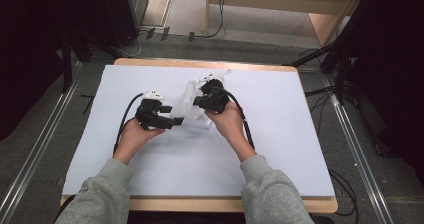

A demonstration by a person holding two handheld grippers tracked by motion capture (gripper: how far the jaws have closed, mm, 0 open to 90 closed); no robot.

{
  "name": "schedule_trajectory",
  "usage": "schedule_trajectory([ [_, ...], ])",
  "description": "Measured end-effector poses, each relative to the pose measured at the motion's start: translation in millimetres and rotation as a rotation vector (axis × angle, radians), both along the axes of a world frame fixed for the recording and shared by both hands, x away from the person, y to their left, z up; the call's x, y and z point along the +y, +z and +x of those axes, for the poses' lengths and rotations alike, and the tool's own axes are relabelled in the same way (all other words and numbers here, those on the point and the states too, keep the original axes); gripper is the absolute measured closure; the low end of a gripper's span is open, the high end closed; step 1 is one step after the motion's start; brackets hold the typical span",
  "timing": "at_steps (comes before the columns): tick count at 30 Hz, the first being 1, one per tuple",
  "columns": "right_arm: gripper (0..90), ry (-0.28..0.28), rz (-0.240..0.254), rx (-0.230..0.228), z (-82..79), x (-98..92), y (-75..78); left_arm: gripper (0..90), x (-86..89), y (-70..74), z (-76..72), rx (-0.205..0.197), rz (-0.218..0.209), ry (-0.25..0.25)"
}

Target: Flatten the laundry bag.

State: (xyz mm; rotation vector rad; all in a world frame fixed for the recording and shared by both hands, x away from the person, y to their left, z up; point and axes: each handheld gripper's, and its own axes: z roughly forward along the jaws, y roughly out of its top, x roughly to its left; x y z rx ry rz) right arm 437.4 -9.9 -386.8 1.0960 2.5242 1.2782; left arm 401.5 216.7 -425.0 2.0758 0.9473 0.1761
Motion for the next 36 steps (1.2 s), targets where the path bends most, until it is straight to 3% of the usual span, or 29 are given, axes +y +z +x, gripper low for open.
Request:
schedule_trajectory([
  [3, 90.0, 0.001, -0.001, 0.001, -0.3, -0.1, -0.3, 28.4, -9.1, -2.8, 4.6, -0.004, 0.035, 0.011],
  [5, 90.0, 0.001, -0.003, 0.001, -0.5, 0.0, -0.8, 45.2, -12.3, -4.6, 7.6, 0.004, 0.053, 0.021],
  [6, 90.0, 0.0, -0.002, 0.005, -0.8, -0.1, -1.1, 45.2, -13.7, -5.7, 8.3, 0.015, 0.045, 0.032],
  [7, 90.0, 0.002, -0.005, 0.003, -1.2, -0.8, -1.5, 62.4, -13.9, -7.0, 10.2, 0.029, 0.051, 0.054],
  [8, 90.0, 0.002, -0.005, 0.003, -1.2, -0.8, -1.5, 68.7, -13.9, -7.0, 10.2, 0.029, 0.051, 0.054],
  [9, 90.0, 0.0, -0.004, 0.006, -1.7, -1.4, -1.4, 68.7, -12.8, -7.9, 11.5, 0.041, 0.042, 0.056],
  [11, 90.0, 0.0, -0.007, 0.003, -2.7, -6.4, -0.1, 85.2, -9.4, -8.3, 12.4, 0.054, 0.023, 0.065],
  [12, 90.0, -0.001, -0.008, 0.002, -3.4, -8.7, 0.8, 87.8, -4.7, -6.9, 12.7, 0.061, -0.003, 0.078],
  [13, 90.0, -0.001, -0.008, 0.002, -3.4, -8.7, 0.8, 88.8, -4.7, -6.9, 12.7, 0.061, -0.003, 0.078],
  [16, 90.0, -0.012, -0.001, -0.004, -7.6, -20.2, 4.9, 89.2, 7.2, -3.5, 13.0, 0.09, -0.076, 0.098],
  [21, 90.0, -0.02, 0.001, -0.013, -12.1, -32.6, 5.0, 89.2, 20.7, -2.9, 12.4, 0.121, -0.136, 0.123],
  [31, 89.4, -0.039, -0.013, 0.019, -21.0, -57.8, -16.4, 88.5, 49.3, -2.8, 2.6, 0.152, -0.157, 0.169],
  [33, 88.5, -0.032, -0.02, 0.026, -24.3, -59.6, -25.3, 88.3, 58.0, -3.8, -0.5, 0.177, -0.192, 0.18],
  [36, 87.9, -0.027, -0.021, 0.031, -26.9, -60.0, -30.9, 87.9, 63.8, -4.9, -2.8, 0.185, -0.204, 0.192],
])
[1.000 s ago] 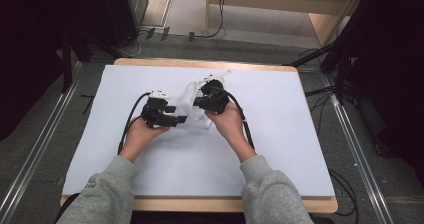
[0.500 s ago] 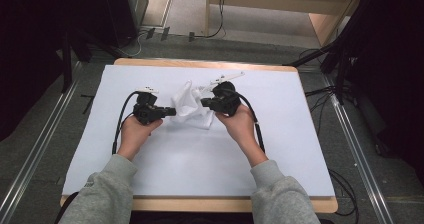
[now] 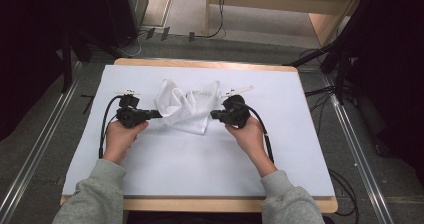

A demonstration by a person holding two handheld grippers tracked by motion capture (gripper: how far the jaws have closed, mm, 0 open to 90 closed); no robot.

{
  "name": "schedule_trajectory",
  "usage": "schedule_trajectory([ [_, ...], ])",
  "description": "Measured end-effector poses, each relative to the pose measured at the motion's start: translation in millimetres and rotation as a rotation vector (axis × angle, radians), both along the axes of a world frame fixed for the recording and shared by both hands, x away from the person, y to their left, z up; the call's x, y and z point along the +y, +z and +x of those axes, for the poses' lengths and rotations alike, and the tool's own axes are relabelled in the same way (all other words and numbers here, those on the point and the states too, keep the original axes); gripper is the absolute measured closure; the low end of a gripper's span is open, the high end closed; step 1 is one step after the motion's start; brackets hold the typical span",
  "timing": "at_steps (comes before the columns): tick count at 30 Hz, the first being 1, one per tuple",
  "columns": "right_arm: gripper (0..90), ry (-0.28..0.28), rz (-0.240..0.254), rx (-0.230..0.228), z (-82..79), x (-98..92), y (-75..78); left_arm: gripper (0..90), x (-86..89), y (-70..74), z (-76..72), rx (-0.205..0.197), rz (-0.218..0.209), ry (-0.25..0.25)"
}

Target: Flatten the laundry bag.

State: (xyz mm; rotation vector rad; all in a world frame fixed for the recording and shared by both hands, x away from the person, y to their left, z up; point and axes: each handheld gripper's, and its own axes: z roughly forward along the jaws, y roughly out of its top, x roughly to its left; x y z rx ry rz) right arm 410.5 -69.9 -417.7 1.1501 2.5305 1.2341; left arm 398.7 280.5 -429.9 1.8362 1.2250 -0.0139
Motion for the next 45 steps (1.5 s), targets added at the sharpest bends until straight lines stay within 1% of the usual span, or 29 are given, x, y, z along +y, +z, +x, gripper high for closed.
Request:
schedule_trajectory([
  [2, 86.9, 0.006, 0.001, 0.006, -1.9, -1.4, -7.3, 87.7, 8.5, -1.3, -2.7, 0.005, 0.002, 0.025],
  [3, 86.7, 0.004, 0.001, 0.01, -1.8, -1.7, -9.3, 87.6, 11.3, -1.6, -3.4, 0.004, 0.016, 0.031],
  [4, 86.1, 0.007, 0.001, 0.015, -1.2, -1.6, -10.9, 87.2, 11.3, -1.6, -3.4, 0.004, 0.016, 0.031],
  [5, 85.7, 0.004, -0.004, 0.015, -0.5, -1.3, -11.8, 86.8, 15.4, -2.3, -4.5, 0.0, 0.034, 0.048],
  [7, 85.0, 0.008, 0.0, 0.004, 1.3, -0.2, -13.4, 86.1, 21.4, -3.6, -5.0, 0.004, 0.029, 0.063],
  [11, 83.3, 0.02, -0.003, 0.003, 4.9, 5.7, -16.9, 83.2, 27.5, -5.4, -6.3, 0.006, 0.033, 0.082],
  [12, 82.4, 0.024, -0.006, -0.002, 6.3, 7.4, -17.9, 83.0, 31.0, -6.2, -7.8, 0.007, 0.041, 0.085],
  [13, 81.5, 0.02, -0.005, 0.002, 7.4, 9.3, -18.4, 81.8, 31.0, -6.2, -7.8, 0.007, 0.041, 0.085],
  [14, 80.7, 0.022, -0.006, -0.002, 9.1, 10.7, -18.8, 79.4, 33.6, -6.1, -10.1, 0.006, 0.054, 0.095],
  [15, 79.6, 0.021, -0.005, 0.003, 10.1, 12.1, -18.7, 76.7, 35.1, -5.5, -11.9, 0.004, 0.064, 0.098],
  [16, 79.6, 0.021, -0.005, 0.003, 10.1, 12.1, -18.7, 74.2, 35.1, -5.5, -11.9, 0.004, 0.064, 0.098],
  [17, 78.1, 0.025, -0.008, -0.004, 11.4, 13.4, -18.5, 74.2, 35.9, -5.4, -13.1, 0.001, 0.071, 0.102],
  [18, 77.2, 0.026, -0.012, -0.008, 11.9, 14.2, -18.0, 71.8, 37.8, -4.8, -15.2, 0.001, 0.08, 0.105],
  [19, 72.9, 0.03, -0.014, -0.018, 13.8, 16.2, -15.9, 65.7, 39.2, -4.2, -17.1, 0.001, 0.081, 0.106],
  [21, 69.2, 0.029, -0.006, -0.018, 15.6, 17.8, -13.2, 62.0, 41.3, -2.6, -21.9, -0.004, 0.093, 0.11],
  [22, 69.2, 0.029, -0.006, -0.018, 15.6, 17.8, -13.2, 62.0, 42.4, -2.0, -23.6, -0.005, 0.096, 0.115],
  [23, 65.3, 0.024, 0.001, -0.025, 17.3, 18.0, -10.4, 59.9, 45.5, -0.3, -28.5, -0.004, 0.095, 0.121],
  [24, 63.4, 0.018, 0.007, -0.027, 18.8, 17.7, -8.3, 59.2, 46.1, 0.5, -30.8, -0.003, 0.098, 0.121],
  [25, 62.8, 0.013, 0.013, -0.026, 20.1, 17.2, -6.7, 58.4, 46.1, 0.5, -30.8, -0.003, 0.098, 0.121],
  [27, 62.2, 0.018, 0.017, -0.033, 21.7, 16.3, -6.1, 57.9, 46.6, 1.5, -34.8, -0.005, 0.111, 0.118],
  [29, 59.7, 0.0, 0.01, -0.043, 28.3, 11.7, -4.9, 56.1, 46.3, 2.2, -38.4, -0.008, 0.124, 0.115],
  [30, 58.5, -0.008, 0.008, -0.043, 31.0, 9.7, -5.7, 55.8, 46.0, 2.0, -38.9, -0.007, 0.122, 0.112],
  [33, 57.0, -0.034, 0.021, -0.026, 38.0, 3.7, -10.2, 54.7, 45.4, 1.5, -40.0, -0.007, 0.13, 0.11],
  [34, 57.0, -0.034, 0.021, -0.026, 38.0, 3.7, -10.2, 54.4, 45.4, 1.5, -40.0, -0.007, 0.13, 0.11],
  [36, 55.0, -0.052, 0.015, -0.026, 43.4, -1.2, -14.2, 53.9, 45.0, 1.4, -40.6, -0.009, 0.129, 0.109],
  [37, 54.5, -0.063, 0.019, -0.018, 44.9, -2.6, -15.4, 53.5, 44.5, 1.2, -41.3, -0.007, 0.127, 0.11],
  [40, 53.1, -0.073, 0.017, -0.012, 49.7, -5.5, -18.9, 52.7, 44.3, 1.1, -41.5, -0.008, 0.133, 0.103],
  [41, 50.2, -0.088, -0.003, 0.003, 55.2, -7.5, -20.6, 52.4, 44.1, 0.9, -41.7, -0.008, 0.135, 0.103],
  [45, 46.4, -0.11, 0.006, 0.002, 62.4, -11.8, -23.5, 51.8, 43.6, 0.7, -41.7, -0.01, 0.137, 0.105],
])
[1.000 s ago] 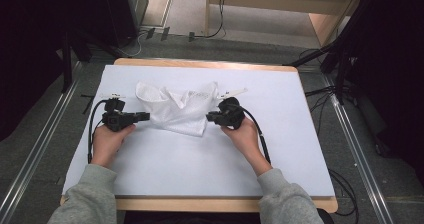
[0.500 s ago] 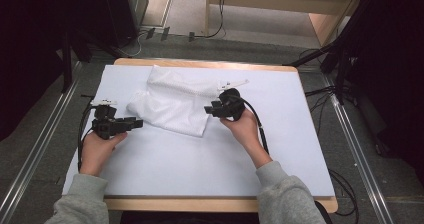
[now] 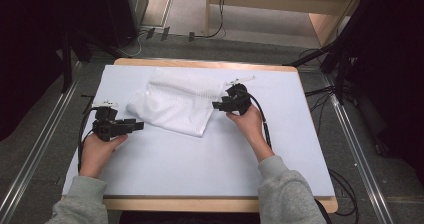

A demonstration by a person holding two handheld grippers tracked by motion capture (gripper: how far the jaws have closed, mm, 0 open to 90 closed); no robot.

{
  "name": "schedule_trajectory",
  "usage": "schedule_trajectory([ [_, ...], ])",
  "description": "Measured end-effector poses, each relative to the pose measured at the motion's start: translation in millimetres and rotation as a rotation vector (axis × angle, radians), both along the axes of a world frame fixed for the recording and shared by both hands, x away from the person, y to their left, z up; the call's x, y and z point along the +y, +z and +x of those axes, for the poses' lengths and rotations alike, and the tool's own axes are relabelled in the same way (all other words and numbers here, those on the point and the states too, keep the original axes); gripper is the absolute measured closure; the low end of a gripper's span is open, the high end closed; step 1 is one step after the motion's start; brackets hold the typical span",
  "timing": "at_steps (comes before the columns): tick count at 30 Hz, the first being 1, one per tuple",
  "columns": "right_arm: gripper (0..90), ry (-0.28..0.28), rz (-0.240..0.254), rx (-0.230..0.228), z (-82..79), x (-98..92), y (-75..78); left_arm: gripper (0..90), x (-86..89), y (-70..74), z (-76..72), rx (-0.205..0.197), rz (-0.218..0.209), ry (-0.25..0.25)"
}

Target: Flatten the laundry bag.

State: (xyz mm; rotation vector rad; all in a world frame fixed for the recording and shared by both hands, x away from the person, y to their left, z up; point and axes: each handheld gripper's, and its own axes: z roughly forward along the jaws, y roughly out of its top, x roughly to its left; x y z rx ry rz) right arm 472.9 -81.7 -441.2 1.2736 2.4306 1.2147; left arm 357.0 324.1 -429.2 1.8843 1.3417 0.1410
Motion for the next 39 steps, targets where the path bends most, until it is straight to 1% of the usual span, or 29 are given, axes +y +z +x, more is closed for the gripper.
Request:
schedule_trajectory([
  [1, 43.9, -0.014, 0.01, 0.011, 5.8, -2.6, -2.2, 51.4, -0.2, -0.1, 0.2, 0.0, 0.004, -0.001],
  [2, 43.9, -0.014, 0.01, 0.011, 5.8, -2.6, -2.2, 51.2, -0.2, -0.1, 0.2, 0.0, 0.004, -0.001],
  [3, 43.0, -0.027, 0.039, 0.007, 10.0, -5.2, -5.2, 51.0, -0.4, -0.3, 0.4, 0.0, 0.006, -0.003],
  [5, 42.8, -0.033, 0.049, 0.006, 11.7, -5.6, -6.6, 51.0, -1.0, -0.2, 0.3, 0.002, 0.009, -0.001],
  [8, 42.5, -0.029, 0.072, 0.005, 15.4, -2.8, -11.4, 50.7, -0.8, -0.1, 0.5, 0.001, 0.011, 0.001],
  [9, 42.5, -0.023, 0.073, 0.022, 17.3, 0.2, -12.7, 50.3, -0.6, -0.2, 0.5, -0.001, 0.011, 0.0],
  [10, 49.6, 0.0, 0.05, 0.047, 20.6, 7.6, -13.8, 50.2, -0.4, -0.2, 0.4, 0.0, 0.011, 0.0],
  [11, 61.2, 0.006, 0.047, 0.038, 20.1, 10.9, -13.5, 50.1, -0.3, -0.1, 0.2, 0.001, 0.012, 0.0],
  [12, 61.2, 0.006, 0.047, 0.038, 20.1, 10.9, -13.5, 50.1, -0.2, 0.1, -0.1, 0.002, 0.015, 0.003],
  [13, 72.0, 0.013, 0.044, 0.027, 18.8, 13.9, -12.8, 50.0, 0.0, 0.4, -0.3, 0.001, 0.019, 0.005],
  [14, 84.7, 0.039, 0.045, 0.023, 16.0, 19.6, -10.3, 49.9, 0.4, 0.8, -0.6, 0.001, 0.02, 0.005],
  [15, 84.7, 0.039, 0.045, 0.023, 16.0, 19.6, -10.3, 49.9, 0.8, 1.0, -0.9, 0.001, 0.017, 0.005],
  [16, 86.8, 0.061, 0.05, -0.003, 11.7, 23.3, -4.1, 49.8, 1.9, 2.3, -1.7, 0.004, 0.02, 0.006],
  [17, 86.9, 0.071, 0.058, -0.014, 9.0, 25.0, 0.2, 49.8, 1.9, 2.3, -1.7, 0.004, 0.02, 0.006],
  [18, 86.9, 0.071, 0.058, -0.014, 9.0, 25.0, 0.2, 49.8, 2.0, 3.0, -2.1, 0.005, 0.021, 0.007],
  [19, 87.0, 0.086, 0.062, -0.032, 6.5, 26.3, 4.7, 49.8, 1.9, 3.9, -2.6, 0.004, 0.021, 0.009],
  [20, 87.0, 0.112, 0.075, -0.058, -0.7, 28.8, 14.2, 49.7, 1.5, 5.0, -3.2, 0.003, 0.021, 0.012],
  [21, 87.0, 0.127, 0.085, -0.066, -4.5, 30.2, 18.5, 49.6, 0.5, 8.4, -4.7, -0.002, 0.028, 0.006],
  [22, 87.0, 0.127, 0.085, -0.066, -4.5, 30.2, 18.5, 49.5, 0.5, 8.4, -4.7, -0.002, 0.028, 0.006],
  [24, 87.0, 0.152, 0.095, -0.075, -12.9, 34.4, 25.6, 49.4, -0.9, 11.6, -6.2, -0.008, 0.029, 0.001],
  [27, 86.8, 0.191, 0.091, -0.086, -24.4, 42.0, 31.1, 49.1, -1.6, 15.8, -7.8, -0.01, 0.034, 0.0],
  [28, 86.8, 0.211, 0.084, -0.105, -29.6, 46.2, 31.6, 48.8, -1.8, 16.7, -8.2, -0.012, 0.032, 0.002],
  [29, 86.8, 0.22, 0.076, -0.11, -34.2, 49.8, 31.9, 48.7, -1.7, 17.7, -8.3, -0.011, 0.029, -0.002],
  [30, 86.8, 0.246, 0.061, -0.111, -41.7, 56.9, 30.4, 48.3, -1.6, 19.8, -8.4, -0.01, 0.031, -0.007],
  [31, 86.7, 0.257, 0.057, -0.109, -44.0, 59.2, 29.1, 48.3, -1.6, 19.8, -8.4, -0.01, 0.031, -0.007],
  [32, 86.7, 0.267, 0.054, -0.102, -47.5, 63.4, 26.3, 48.2, -1.9, 21.4, -8.2, -0.018, 0.022, -0.008],
  [35, 86.7, 0.299, 0.036, -0.097, -56.1, 71.5, 19.5, 47.9, -2.1, 23.2, -7.4, -0.023, 0.02, -0.007],
  [36, 86.8, 0.305, 0.03, -0.086, -59.0, 73.8, 17.7, 47.6, -1.8, 23.5, -7.0, -0.024, 0.02, -0.01],
  [39, 86.7, 0.33, 0.017, -0.073, -66.5, 79.8, 11.0, 47.0, -0.8, 24.8, -5.8, -0.027, 0.019, -0.003],
])
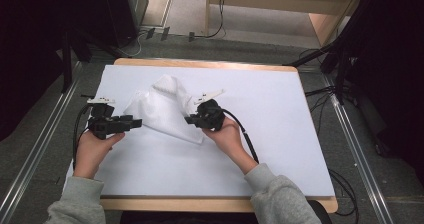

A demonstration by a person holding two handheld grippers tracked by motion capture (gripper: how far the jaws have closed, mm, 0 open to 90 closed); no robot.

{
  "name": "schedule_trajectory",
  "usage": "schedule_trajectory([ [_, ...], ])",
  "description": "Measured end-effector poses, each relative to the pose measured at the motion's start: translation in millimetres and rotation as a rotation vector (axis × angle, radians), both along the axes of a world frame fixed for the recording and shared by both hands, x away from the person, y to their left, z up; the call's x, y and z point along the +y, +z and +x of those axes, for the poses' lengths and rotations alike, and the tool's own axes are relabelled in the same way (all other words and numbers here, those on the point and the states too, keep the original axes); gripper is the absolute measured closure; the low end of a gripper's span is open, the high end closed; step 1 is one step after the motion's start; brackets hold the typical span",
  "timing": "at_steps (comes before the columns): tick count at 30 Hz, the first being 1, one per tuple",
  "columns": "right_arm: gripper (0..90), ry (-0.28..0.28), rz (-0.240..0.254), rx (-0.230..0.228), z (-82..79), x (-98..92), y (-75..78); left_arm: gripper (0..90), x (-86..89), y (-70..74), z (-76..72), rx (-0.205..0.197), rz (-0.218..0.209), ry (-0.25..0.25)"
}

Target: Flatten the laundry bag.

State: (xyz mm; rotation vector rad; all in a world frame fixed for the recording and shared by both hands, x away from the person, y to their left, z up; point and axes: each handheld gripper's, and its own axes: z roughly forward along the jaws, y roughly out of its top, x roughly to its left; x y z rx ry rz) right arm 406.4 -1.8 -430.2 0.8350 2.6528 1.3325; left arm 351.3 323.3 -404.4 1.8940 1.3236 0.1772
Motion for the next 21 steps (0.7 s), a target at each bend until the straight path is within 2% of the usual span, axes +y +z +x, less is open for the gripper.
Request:
schedule_trajectory([
  [9, 86.7, 0.062, -0.066, 0.019, -25.0, 13.9, -15.2, 45.8, 5.1, 3.9, 4.8, -0.004, -0.009, 0.007],
  [21, 85.9, 0.144, -0.122, 0.041, -50.1, 32.4, -34.3, 44.9, -10.1, 5.6, 15.7, -0.003, 0.001, -0.041],
])
